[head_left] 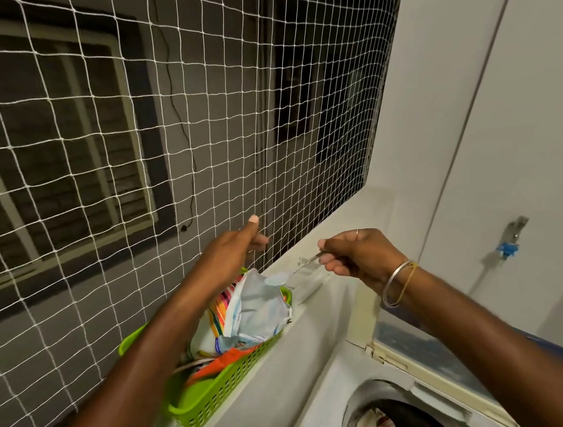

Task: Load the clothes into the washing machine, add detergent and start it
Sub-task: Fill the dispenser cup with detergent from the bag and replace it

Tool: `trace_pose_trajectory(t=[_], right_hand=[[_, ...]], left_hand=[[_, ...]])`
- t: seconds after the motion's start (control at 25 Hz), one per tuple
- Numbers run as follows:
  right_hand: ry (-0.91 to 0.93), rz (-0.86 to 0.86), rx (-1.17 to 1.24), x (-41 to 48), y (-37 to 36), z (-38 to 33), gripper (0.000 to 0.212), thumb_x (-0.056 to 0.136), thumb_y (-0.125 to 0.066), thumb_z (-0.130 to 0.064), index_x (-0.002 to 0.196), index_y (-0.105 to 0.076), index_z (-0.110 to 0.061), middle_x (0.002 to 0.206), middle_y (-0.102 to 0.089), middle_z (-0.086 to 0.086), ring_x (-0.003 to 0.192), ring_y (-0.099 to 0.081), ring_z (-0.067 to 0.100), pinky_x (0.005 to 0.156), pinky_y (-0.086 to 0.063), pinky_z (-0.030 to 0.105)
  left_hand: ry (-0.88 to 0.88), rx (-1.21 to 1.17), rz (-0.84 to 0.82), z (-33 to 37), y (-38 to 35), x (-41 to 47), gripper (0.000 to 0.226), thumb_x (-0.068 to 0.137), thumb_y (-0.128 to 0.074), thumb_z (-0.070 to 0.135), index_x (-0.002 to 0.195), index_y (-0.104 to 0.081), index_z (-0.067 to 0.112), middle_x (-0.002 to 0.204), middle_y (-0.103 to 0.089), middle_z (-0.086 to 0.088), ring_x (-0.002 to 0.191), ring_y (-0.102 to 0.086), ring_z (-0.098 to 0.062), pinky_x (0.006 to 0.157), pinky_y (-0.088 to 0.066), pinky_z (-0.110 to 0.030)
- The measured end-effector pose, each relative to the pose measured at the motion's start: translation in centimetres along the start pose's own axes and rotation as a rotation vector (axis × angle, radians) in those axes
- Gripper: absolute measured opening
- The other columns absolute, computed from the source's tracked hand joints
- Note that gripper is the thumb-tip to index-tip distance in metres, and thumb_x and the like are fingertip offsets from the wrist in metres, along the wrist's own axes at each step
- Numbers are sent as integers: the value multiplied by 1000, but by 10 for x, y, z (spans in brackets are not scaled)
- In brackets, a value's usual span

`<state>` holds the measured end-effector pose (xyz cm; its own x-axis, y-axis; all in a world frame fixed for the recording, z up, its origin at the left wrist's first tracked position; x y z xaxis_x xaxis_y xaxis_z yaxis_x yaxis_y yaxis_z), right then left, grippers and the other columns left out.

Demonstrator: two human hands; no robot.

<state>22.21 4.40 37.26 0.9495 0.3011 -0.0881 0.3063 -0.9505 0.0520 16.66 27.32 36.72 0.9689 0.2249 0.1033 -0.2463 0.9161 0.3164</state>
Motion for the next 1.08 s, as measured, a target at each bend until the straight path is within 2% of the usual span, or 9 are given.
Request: trace_pose_trajectory(t=[0.12, 0.2, 0.28, 0.4, 0.48, 0.56, 0.64, 0.72, 1.08], right_hand=[[74, -64, -145, -2, -19, 4, 17, 85, -75, -12, 89, -72, 5, 80, -74, 20, 57, -66, 17, 57, -58, 24], [281, -78, -367, -9, -50, 11, 10, 87, -72, -14, 83, -75, -5, 72, -74, 11, 60, -68, 17, 63, -60, 32], [583, -87, -759, -18, -93, 20, 16, 89, -65, -25, 80, -75, -15, 69, -72, 4, 62, -68, 17, 67, -55, 34], [772, -178, -1052, -26, -149, 36, 22, 86, -58, -23, 68, -65, -13, 65, -62, 13, 60, -58, 34, 57, -45, 38], [731, -201, -1013, -25, -155, 32, 25, 79, -58, -15, 54, -54, -17, 56, -51, 11, 51, -48, 29, 53, -42, 38], [523, -250, -779, -20, -141, 35, 29, 81, -60, -16, 52, -55, -21, 50, -56, 1, 45, -51, 16, 53, -47, 32], [247, -308, -436, -13, -123, 47, 15, 87, -67, -11, 73, -70, -7, 65, -72, 9, 53, -66, 16, 59, -57, 29], [112, -284, -218, -12, -106, 49, 13, 90, -68, -6, 84, -68, 5, 73, -73, 17, 56, -68, 20, 57, -58, 27], [28, -65, -46, -22, -34, 19, 23, 86, -73, -11, 92, -69, 10, 82, -73, 22, 56, -66, 15, 54, -56, 19]], left_hand=[[10, -35, 4, -3, 0, 2, 52, 100, -38, 60, 97, -77, 26, 104, -76, 7, 106, -67, -14, 108, -45, -47], [13, -43, 9, -4, -1, 2, 51, 101, -38, 58, 97, -76, 24, 102, -76, 7, 103, -68, -13, 106, -47, -46], [20, -44, 21, -5, -1, 1, 52, 101, -38, 57, 96, -77, 23, 100, -76, 7, 100, -68, -12, 103, -48, -46], [15, -21, 13, -7, 1, -1, 54, 102, -37, 58, 97, -77, 23, 101, -77, 7, 101, -68, -13, 105, -47, -47], [33, -12, 17, -11, 7, -4, 55, 100, -36, 60, 98, -77, 24, 103, -76, 8, 105, -67, -14, 106, -46, -47], [41, -19, 16, -13, 13, -6, 57, 94, -38, 68, 96, -78, 27, 103, -76, 9, 106, -68, -14, 106, -46, -49], [41, -16, 9, -12, 16, -9, 60, 84, -38, 77, 93, -78, 33, 101, -77, 11, 105, -68, -13, 106, -45, -49], [37, 0, 10, -10, 19, -11, 61, 81, -36, 79, 93, -78, 36, 100, -76, 13, 105, -68, -13, 107, -44, -49], [-4, -23, -20, 7, 7, -9, 51, 97, -40, 63, 96, -77, 29, 102, -76, 10, 105, -67, -13, 106, -46, -45]])
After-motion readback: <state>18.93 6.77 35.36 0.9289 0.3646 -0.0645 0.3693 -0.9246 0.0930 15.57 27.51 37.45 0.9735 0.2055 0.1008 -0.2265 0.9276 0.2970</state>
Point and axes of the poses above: each hand's wrist, its own x-axis towards the middle knuckle, its own y-axis out of the back of the hand, z = x × y, the point moved 8 cm from there along x, towards the middle knuckle
